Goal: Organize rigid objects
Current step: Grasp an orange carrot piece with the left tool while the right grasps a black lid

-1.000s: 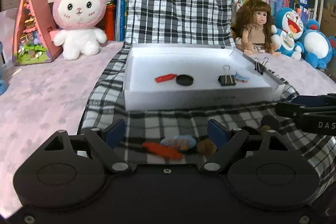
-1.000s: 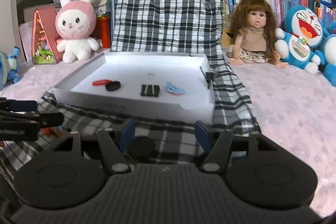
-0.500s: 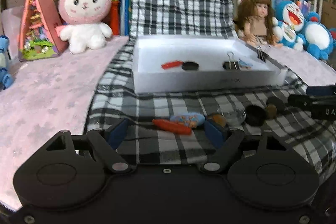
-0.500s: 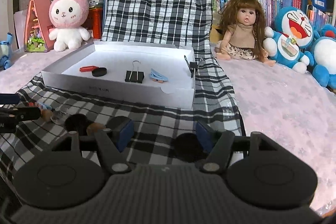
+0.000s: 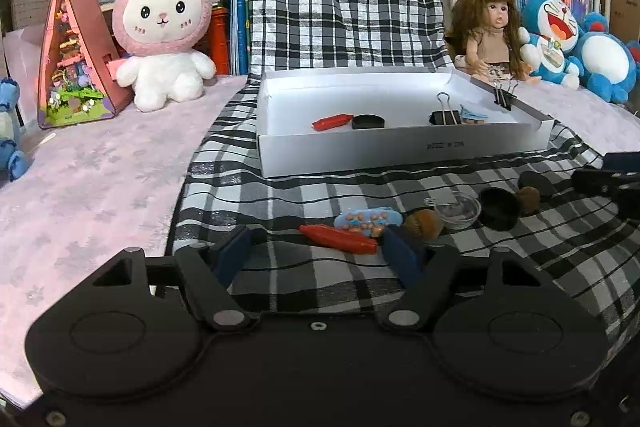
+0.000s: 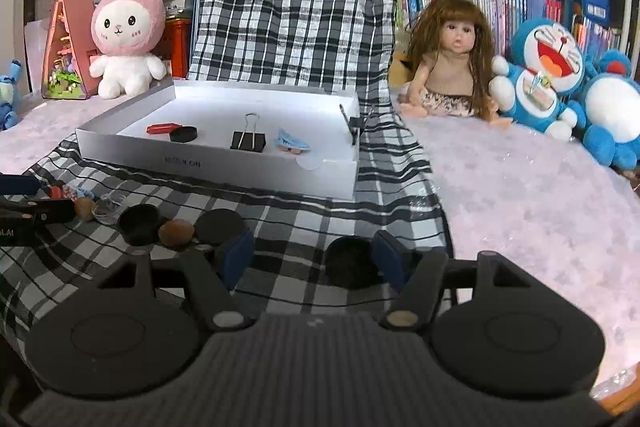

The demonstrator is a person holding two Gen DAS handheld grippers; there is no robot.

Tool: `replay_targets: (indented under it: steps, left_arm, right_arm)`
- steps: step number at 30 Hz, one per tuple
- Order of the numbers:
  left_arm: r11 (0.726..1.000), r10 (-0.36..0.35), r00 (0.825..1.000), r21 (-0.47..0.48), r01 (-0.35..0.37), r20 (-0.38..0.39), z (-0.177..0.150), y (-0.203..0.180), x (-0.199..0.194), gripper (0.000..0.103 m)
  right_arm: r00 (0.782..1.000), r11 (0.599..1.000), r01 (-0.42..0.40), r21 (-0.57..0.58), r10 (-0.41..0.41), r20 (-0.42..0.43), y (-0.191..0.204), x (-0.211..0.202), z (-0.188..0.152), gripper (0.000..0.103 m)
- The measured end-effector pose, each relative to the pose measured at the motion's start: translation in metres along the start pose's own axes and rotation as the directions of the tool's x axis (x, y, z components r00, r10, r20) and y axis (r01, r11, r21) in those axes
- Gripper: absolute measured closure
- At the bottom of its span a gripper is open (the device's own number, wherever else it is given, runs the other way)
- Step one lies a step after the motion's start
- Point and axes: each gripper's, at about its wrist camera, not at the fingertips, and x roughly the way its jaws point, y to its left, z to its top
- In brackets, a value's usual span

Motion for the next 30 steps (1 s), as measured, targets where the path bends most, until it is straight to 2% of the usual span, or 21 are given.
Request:
replay_targets:
  steps: [3, 5, 10, 14, 17, 23, 30]
  left_arm:
    - [1.0, 0.0, 1.0, -0.009, 0.0, 0.001, 0.0, 0.003, 0.001, 0.032]
    - [1.0, 0.0, 1.0, -0.006, 0.0, 0.007, 0.0, 0.002, 0.001, 0.036]
    - [1.0, -0.013, 1.0, 0.018, 0.012, 0.026, -0.002, -0.003, 0.001, 0.055]
    - [1.0, -0.012, 0.999, 0.017, 0.012, 0.032, -0.002, -0.007, 0.001, 0.06]
    - [1.0, -0.002, 0.999, 0.019, 0.002, 0.036, -0.004, -0.01, -0.001, 0.06]
    - [1.0, 0.0, 0.999, 0.007, 0.0, 0.035, -0.005, -0.009, -0.002, 0.061]
    - [0.999, -0.001, 1.0, -0.032, 0.002, 0.025, -0.002, -0.006, -0.005, 0.061]
  right_arm:
    - [1.0, 1.0, 0.012, 0.011, -0.012, -0.013, -0.004, 0.002, -0.001, 0.026]
    - [1.0, 1.0, 0.015, 0.025, -0.014, -0.025, -0.007, 0.004, -0.003, 0.026]
    - [0.999, 0.999, 0.016, 0.035, -0.015, -0.039, -0.007, 0.008, -0.005, 0.026]
    - [0.999, 0.999, 0.01, 0.037, -0.008, -0.042, -0.005, 0.009, -0.006, 0.027]
    - [0.999, 0.999, -0.004, 0.047, 0.006, -0.046, -0.005, 0.009, -0.007, 0.035]
    - [0.999, 0.999, -0.022, 0.045, 0.024, -0.04, 0.003, 0.006, -0.007, 0.063]
    - [0.999, 0.999, -0.027, 0.043, 0.028, -0.031, 0.011, 0.006, -0.005, 0.065]
